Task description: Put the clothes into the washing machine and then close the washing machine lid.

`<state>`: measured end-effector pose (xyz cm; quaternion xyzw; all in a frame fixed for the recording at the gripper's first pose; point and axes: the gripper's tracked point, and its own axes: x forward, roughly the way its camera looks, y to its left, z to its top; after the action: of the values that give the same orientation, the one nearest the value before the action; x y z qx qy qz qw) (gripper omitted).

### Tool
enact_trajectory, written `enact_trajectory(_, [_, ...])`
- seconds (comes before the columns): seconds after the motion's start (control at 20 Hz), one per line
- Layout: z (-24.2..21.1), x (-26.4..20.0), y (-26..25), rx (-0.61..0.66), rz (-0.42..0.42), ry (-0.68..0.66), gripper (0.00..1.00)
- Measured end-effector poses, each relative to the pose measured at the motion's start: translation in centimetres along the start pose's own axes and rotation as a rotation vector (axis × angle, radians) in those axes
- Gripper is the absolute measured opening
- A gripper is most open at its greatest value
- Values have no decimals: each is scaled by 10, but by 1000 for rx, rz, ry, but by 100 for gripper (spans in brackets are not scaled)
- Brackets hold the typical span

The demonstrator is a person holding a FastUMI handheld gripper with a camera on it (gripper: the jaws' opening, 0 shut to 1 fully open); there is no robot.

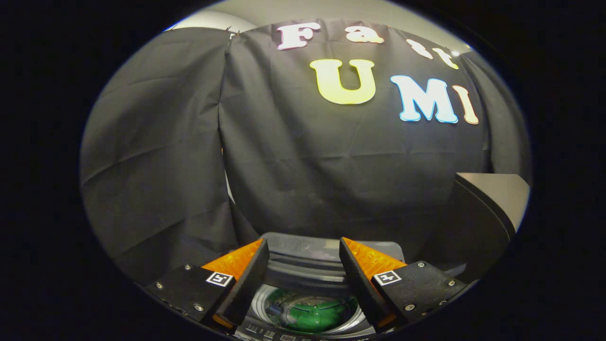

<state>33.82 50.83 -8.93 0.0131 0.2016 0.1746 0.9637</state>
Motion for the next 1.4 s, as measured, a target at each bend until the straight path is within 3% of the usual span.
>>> enact_trajectory(0.3, [-51, -25, 5, 19, 20, 60, 92])
enact_trajectory(0.45, [-56, -31, 4, 12, 21, 71, 94])
enact_trajectory(0.8, [-6, -72, -24, 33, -35, -10, 94])
enact_trajectory(1.1, [54, -154, -94, -25, -105, -175, 94])
enact_trajectory(1.4, [59, -250, -166, -59, -144, -265, 93])
